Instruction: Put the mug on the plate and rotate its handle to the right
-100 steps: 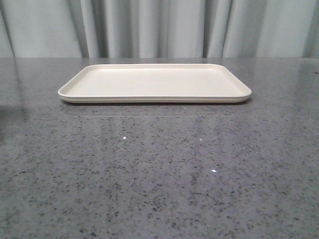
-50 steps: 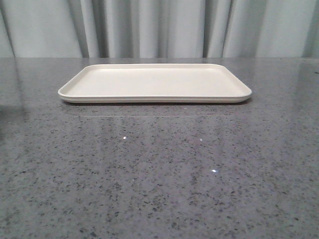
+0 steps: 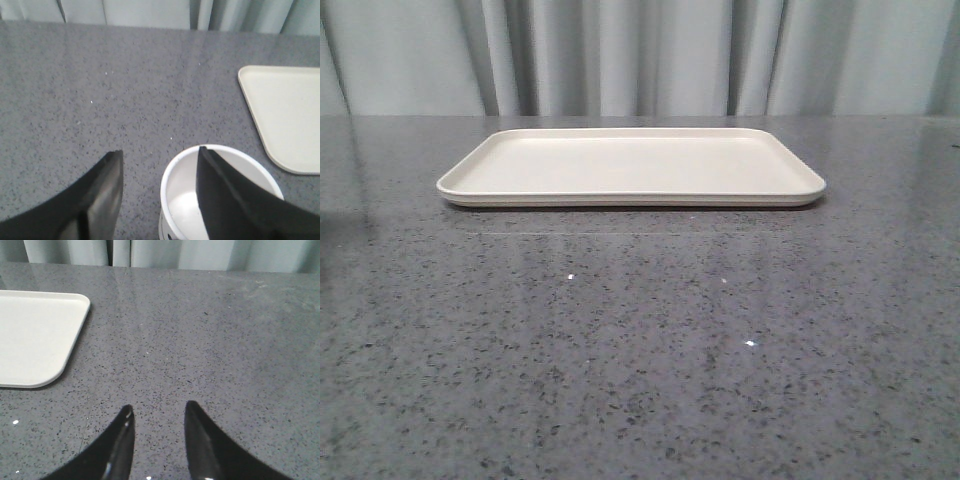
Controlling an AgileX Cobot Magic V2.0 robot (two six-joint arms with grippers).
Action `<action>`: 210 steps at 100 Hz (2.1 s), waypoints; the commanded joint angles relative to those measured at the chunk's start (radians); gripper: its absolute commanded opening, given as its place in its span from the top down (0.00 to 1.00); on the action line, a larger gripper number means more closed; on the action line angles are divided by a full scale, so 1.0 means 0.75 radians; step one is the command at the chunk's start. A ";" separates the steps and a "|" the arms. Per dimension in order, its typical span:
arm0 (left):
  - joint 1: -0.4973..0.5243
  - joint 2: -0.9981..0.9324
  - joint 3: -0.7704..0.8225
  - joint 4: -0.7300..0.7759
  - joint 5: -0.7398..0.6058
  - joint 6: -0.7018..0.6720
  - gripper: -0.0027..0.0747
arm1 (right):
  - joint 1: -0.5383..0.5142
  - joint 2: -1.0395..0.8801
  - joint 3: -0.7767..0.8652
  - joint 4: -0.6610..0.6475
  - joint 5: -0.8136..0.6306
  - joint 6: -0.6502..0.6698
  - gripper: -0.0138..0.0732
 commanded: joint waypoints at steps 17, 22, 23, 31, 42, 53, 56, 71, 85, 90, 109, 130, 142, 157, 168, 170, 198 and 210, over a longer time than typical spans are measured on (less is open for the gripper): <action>0.003 0.218 -0.235 -0.102 0.159 -0.002 0.44 | -0.011 0.015 -0.052 -0.009 -0.102 -0.004 0.54; 0.003 0.260 -0.266 -0.112 0.203 -0.002 0.43 | -0.011 0.015 -0.052 -0.009 -0.102 -0.004 0.54; 0.003 0.273 -0.275 -0.112 0.209 -0.002 0.43 | -0.011 0.015 -0.052 -0.009 -0.102 -0.004 0.54; 0.003 0.339 -0.319 -0.112 0.292 -0.007 0.43 | -0.011 0.015 -0.052 -0.009 -0.102 -0.004 0.54; 0.003 0.433 -0.374 -0.112 0.386 -0.013 0.43 | -0.011 0.015 -0.052 -0.009 -0.102 -0.004 0.54; 0.003 0.507 -0.399 -0.109 0.407 -0.013 0.43 | -0.011 0.015 -0.052 -0.009 -0.102 -0.004 0.54; 0.003 0.522 -0.399 -0.109 0.407 -0.013 0.43 | -0.011 0.015 -0.052 -0.009 -0.102 -0.004 0.54; 0.003 0.590 -0.399 -0.109 0.437 -0.013 0.43 | -0.011 0.015 -0.052 -0.009 -0.102 -0.004 0.54; 0.003 0.631 -0.399 -0.109 0.451 -0.013 0.45 | -0.011 0.015 -0.052 -0.009 -0.102 -0.004 0.54; 0.003 0.638 -0.399 -0.109 0.452 -0.013 0.48 | -0.011 0.015 -0.052 -0.009 -0.102 -0.004 0.54; 0.003 0.640 -0.399 -0.109 0.452 -0.013 0.75 | -0.011 0.015 -0.052 -0.009 -0.102 -0.004 0.54; 0.003 0.640 -0.399 -0.109 0.454 -0.013 0.99 | -0.011 0.015 -0.052 -0.009 -0.102 -0.004 0.54; 0.003 0.640 -0.400 -0.115 0.454 -0.013 0.99 | -0.011 0.015 -0.052 -0.009 -0.102 -0.004 0.54; 0.003 0.640 -0.441 -0.152 0.466 -0.013 0.99 | -0.011 0.015 -0.052 -0.009 -0.102 -0.004 0.54; -0.006 0.645 -0.521 -0.173 0.478 -0.013 0.99 | -0.011 0.015 -0.052 -0.009 -0.102 -0.004 0.54; -0.013 0.651 -0.539 -0.173 0.479 -0.013 0.99 | -0.011 0.015 -0.052 -0.009 -0.102 -0.004 0.54; -0.200 0.824 -0.803 -0.178 0.503 -0.047 0.99 | -0.011 0.015 -0.052 -0.009 -0.102 -0.004 0.54; -0.277 0.920 -0.908 -0.176 0.504 -0.050 0.99 | -0.011 0.015 -0.052 -0.009 -0.101 -0.004 0.54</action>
